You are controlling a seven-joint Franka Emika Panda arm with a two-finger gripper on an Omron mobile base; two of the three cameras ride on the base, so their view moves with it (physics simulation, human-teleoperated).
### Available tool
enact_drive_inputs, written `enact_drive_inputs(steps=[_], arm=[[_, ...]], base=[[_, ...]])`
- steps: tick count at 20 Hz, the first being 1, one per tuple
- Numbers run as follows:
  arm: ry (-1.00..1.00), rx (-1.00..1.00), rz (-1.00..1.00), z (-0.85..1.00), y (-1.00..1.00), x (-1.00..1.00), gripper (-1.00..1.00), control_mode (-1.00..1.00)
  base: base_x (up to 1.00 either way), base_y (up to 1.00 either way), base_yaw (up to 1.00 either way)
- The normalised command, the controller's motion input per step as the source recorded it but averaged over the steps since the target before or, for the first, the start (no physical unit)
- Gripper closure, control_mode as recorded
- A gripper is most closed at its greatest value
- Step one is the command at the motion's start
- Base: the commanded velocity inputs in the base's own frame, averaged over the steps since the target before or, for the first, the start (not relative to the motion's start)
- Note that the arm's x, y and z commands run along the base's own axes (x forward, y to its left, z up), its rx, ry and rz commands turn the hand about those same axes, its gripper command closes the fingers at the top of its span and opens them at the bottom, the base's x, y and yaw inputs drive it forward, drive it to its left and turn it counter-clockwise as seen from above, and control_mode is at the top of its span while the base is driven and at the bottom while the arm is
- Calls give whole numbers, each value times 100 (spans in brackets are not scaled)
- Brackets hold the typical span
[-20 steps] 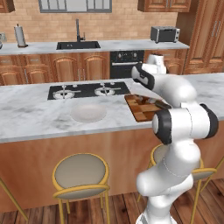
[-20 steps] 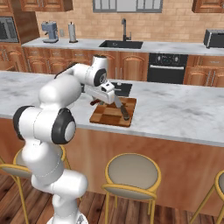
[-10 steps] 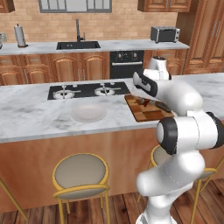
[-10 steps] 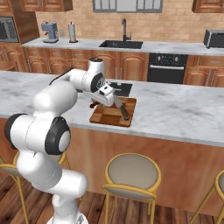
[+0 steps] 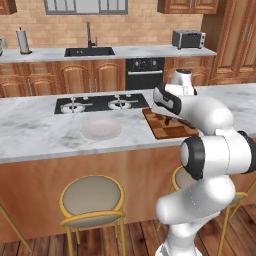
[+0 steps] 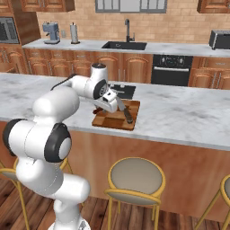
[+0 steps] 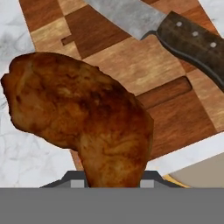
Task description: Pick up the knife from the drawer and place it on the cutting board. Then place the meat from the plate to the cutting board.
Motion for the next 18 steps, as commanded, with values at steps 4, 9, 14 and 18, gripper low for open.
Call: enact_drive_inputs(steps=[4,9,14,18], arm=[[0,-1,0,-5,-2,6,100,-100],[0,-3,0,-14,0,4,100,-100],[0,-1,0,-14,0,16,100,-100],[0,-1,0,-23,0,22,100,-100]], base=[[0,0,0],[0,0,0],[0,0,0],[0,0,0]])
